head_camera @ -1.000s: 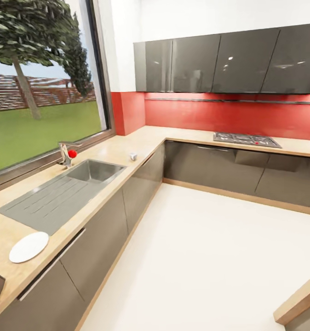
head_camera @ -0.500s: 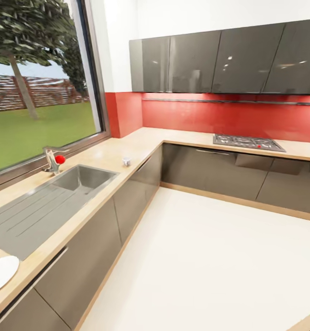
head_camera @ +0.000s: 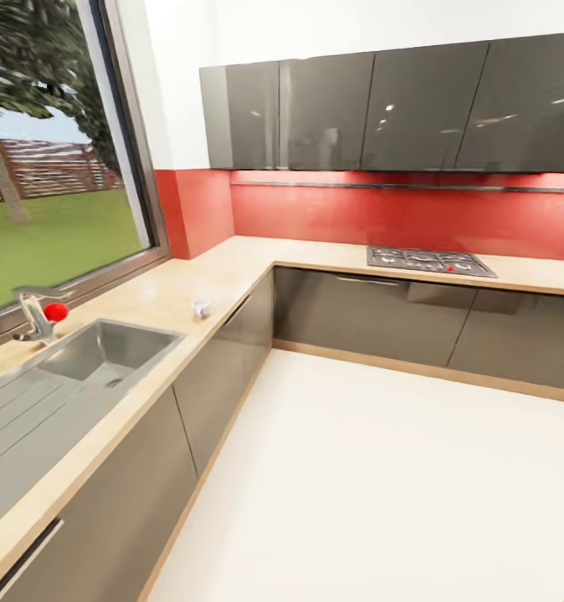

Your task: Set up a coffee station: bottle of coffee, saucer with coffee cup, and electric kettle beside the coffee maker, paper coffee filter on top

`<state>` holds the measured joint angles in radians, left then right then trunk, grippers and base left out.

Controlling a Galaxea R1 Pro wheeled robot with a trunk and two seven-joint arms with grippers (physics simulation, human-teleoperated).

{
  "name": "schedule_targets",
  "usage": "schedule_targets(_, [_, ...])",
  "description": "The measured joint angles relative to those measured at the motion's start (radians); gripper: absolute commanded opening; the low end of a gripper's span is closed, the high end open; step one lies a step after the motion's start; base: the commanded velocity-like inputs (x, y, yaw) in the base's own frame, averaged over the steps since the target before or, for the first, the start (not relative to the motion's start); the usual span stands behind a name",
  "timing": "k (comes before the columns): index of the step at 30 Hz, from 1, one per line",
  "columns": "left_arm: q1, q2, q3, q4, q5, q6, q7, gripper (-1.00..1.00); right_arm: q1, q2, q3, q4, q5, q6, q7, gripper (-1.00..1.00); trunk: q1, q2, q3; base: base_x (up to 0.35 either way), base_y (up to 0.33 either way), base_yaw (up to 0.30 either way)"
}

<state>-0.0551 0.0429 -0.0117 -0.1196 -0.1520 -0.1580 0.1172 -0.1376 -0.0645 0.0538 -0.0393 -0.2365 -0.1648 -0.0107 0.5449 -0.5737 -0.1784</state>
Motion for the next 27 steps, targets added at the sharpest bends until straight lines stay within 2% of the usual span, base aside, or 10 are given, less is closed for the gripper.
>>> schedule_targets(17, [0.0, 0.002, -0.001, 0.001, -0.002, -0.008, 0.001, 1.0, 0.0, 0.0, 0.0, 0.001, 0.0, 0.0, 0.0, 1.0, 0.0, 0.0, 0.0, 0.338, 0.0, -0.281])
schedule_targets(27, [0.001, 0.002, 0.0, -0.001, 0.002, -0.009, 0.001, 1.0, 0.0, 0.002, 0.001, 0.002, 0.0, -0.001, -0.002, 1.0, 0.0, 0.0, 0.0, 0.317, -0.147, -0.034])
